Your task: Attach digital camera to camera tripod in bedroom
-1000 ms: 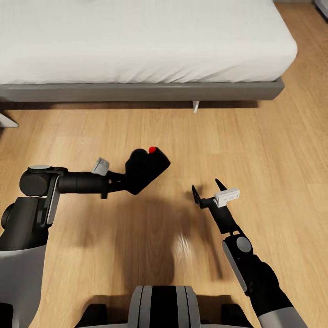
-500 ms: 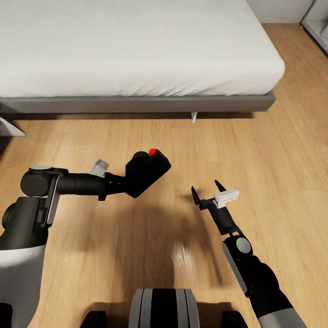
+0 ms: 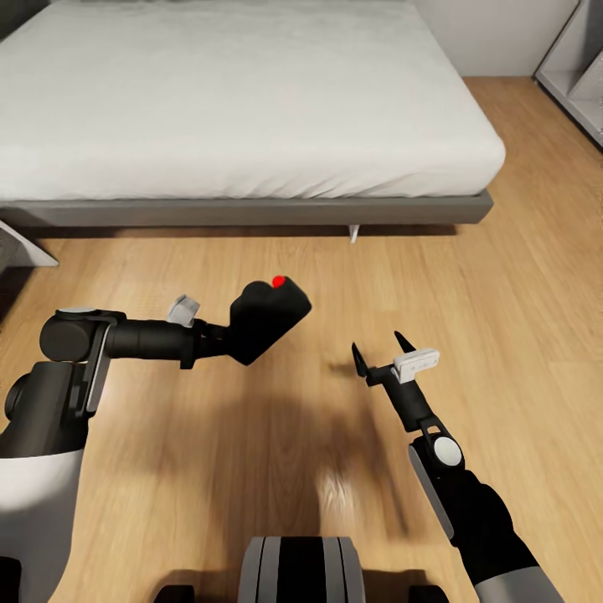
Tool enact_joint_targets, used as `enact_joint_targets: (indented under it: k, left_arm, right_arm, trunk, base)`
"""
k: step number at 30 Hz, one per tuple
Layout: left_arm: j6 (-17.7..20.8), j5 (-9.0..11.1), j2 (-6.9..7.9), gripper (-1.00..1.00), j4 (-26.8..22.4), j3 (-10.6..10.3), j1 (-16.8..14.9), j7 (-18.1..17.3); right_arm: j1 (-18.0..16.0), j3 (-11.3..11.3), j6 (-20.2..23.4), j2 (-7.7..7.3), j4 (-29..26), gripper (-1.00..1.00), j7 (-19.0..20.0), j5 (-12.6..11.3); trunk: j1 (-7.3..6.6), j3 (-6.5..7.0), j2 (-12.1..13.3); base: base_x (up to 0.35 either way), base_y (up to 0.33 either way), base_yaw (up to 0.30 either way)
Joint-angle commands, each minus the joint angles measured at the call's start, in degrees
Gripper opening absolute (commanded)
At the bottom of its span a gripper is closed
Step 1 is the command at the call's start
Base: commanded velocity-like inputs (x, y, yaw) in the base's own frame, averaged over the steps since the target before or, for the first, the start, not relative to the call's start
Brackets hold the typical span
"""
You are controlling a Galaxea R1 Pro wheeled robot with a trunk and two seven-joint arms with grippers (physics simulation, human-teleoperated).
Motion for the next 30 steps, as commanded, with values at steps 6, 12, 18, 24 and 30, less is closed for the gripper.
enact_joint_targets:
  k: [6,12,18,24,30]
  left_arm:
    - [0.58,-0.44,0.08,-1.0,2.12,0.03,-0.03,-0.48]
    - [0.58,-0.44,0.11,-1.0,4.37,0.08,-0.03,-0.48]
    - [0.58,-0.44,0.13,-1.0,5.02,0.11,-0.03,-0.48]
    - [0.58,-0.44,0.12,-1.0,5.21,0.06,-0.03,-0.48]
    - [0.58,-0.44,0.15,-1.0,5.21,0.1,-0.03,-0.48]
  right_arm:
    - [-0.02,0.01,0.02,-0.05,0.02,1.0,0.12,-0.07]
    - [-0.02,-0.02,0.06,-0.02,0.02,1.0,0.1,-0.07]
    - [-0.02,-0.02,0.07,-0.04,0.02,1.0,0.08,-0.07]
    - [-0.02,-0.03,0.07,-0.04,0.03,1.0,0.04,-0.06]
    - [-0.02,-0.03,0.08,-0.06,0.02,1.0,0.05,-0.02]
  trunk:
    - [-0.16,1.31,0.07]
    - [-0.32,2.64,0.15]
    - [-0.47,3.96,0.23]
    - [-0.63,5.29,0.31]
    - [-0.78,6.62,0.39]
  base:
    - [0.0,0.0,0.0]
    - [0.0,0.0,0.0]
    - [0.0,0.0,0.0]
    - [0.0,0.0,0.0]
    - [0.0,0.0,0.0]
